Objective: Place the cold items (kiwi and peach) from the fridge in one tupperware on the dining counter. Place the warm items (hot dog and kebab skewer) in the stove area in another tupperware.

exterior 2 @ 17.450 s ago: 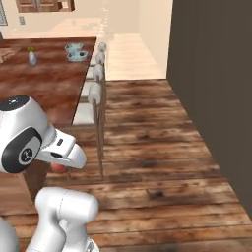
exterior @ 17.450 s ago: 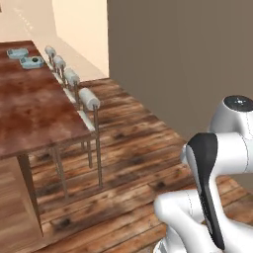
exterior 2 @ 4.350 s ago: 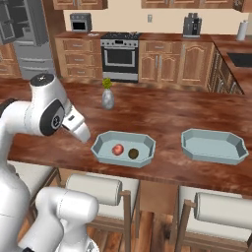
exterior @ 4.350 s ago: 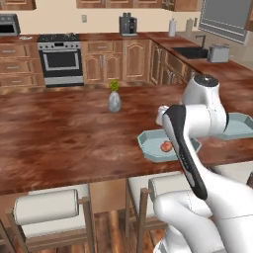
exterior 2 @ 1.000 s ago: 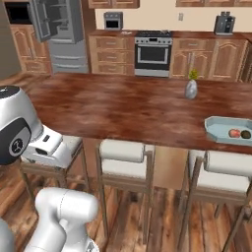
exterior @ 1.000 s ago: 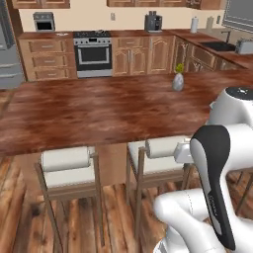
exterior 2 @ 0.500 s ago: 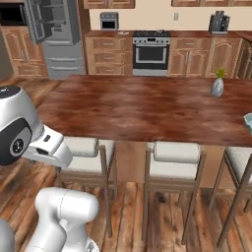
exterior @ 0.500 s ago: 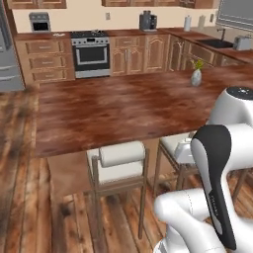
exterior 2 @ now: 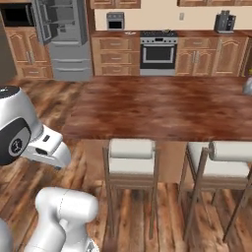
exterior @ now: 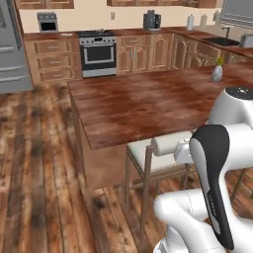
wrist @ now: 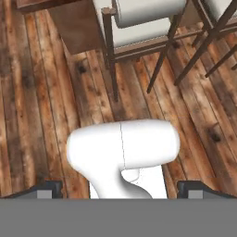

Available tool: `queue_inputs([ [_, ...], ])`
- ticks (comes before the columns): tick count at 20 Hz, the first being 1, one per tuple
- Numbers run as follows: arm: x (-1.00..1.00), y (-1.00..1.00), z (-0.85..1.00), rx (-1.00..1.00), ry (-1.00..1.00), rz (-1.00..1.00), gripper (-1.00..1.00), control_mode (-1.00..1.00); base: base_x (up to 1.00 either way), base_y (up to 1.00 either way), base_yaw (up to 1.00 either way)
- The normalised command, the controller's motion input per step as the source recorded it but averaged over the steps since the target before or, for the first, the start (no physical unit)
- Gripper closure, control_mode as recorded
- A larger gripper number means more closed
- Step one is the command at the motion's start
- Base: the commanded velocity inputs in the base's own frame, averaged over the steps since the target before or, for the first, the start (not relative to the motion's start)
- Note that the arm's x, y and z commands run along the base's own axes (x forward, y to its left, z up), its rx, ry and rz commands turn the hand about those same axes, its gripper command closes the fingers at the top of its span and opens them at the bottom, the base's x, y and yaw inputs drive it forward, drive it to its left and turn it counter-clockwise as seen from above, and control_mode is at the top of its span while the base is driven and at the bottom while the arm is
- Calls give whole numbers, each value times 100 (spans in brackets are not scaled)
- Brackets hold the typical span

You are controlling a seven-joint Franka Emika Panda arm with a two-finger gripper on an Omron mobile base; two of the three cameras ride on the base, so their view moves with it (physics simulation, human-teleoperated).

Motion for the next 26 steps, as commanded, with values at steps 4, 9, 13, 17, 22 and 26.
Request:
queue_inputs([
  [4,0,0,0,0,0,0,-100,100,0,100,0],
  [9,0,0,0,0,0,0,-100,100,0,100,0],
  [13,0,0,0,0,0,0,-100,100,12,100,0],
  [17,0,0,0,0,0,0,-100,100,29,100,-4],
  [22,0,0,0,0,0,0,-100,100,53,100,-27],
  [26,0,0,0,0,0,0,-100,100,36,100,-39],
])
